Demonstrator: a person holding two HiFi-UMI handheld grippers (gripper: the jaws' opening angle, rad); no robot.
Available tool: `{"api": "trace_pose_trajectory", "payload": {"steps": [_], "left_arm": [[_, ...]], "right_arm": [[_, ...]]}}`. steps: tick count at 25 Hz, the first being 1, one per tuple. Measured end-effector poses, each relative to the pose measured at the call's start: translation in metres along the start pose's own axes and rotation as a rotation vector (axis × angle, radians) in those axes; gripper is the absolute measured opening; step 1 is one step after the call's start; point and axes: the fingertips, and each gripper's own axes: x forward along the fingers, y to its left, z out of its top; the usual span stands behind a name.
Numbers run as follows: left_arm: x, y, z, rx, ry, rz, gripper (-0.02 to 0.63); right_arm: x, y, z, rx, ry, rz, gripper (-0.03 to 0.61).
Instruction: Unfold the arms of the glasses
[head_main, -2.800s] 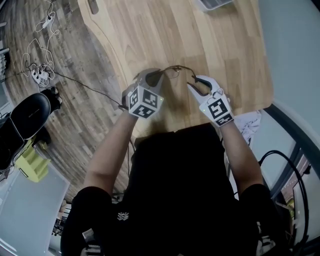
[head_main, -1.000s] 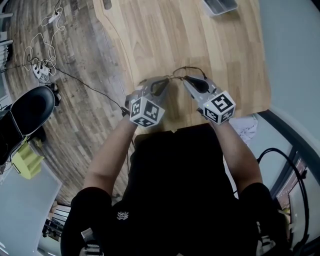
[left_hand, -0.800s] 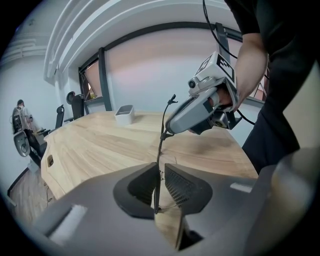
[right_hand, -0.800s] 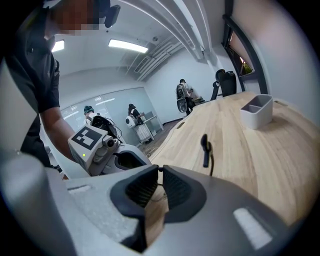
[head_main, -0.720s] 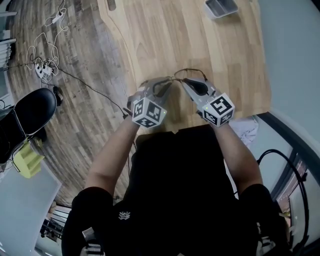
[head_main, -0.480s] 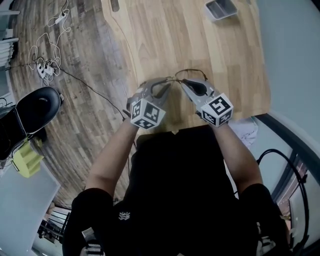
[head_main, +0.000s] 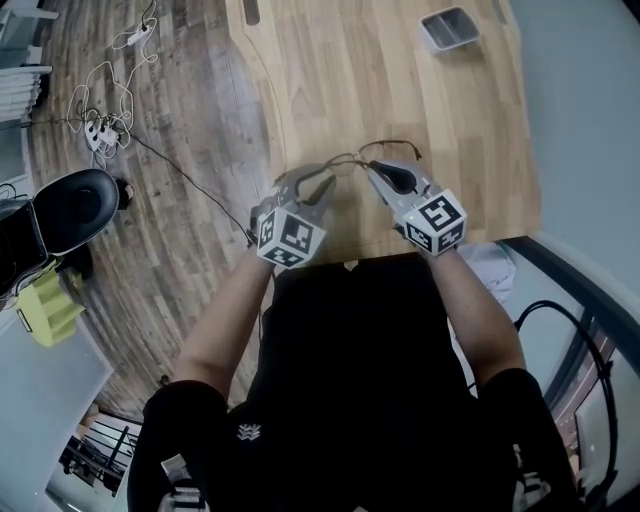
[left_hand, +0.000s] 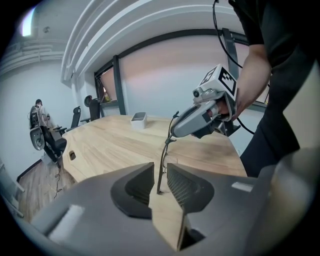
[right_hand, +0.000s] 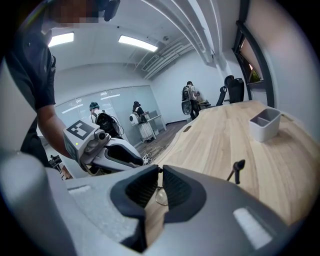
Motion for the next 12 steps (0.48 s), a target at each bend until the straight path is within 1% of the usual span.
{"api": "trace_pose_trajectory", "payload": {"steps": [12], "left_arm": [[-0.031,-0.006,-0.007,-0.022,-0.024,0.037,0.087]], "right_arm": [[0.005,0.022,0.007,-0.037,0.001,0.007,0.029]]}}
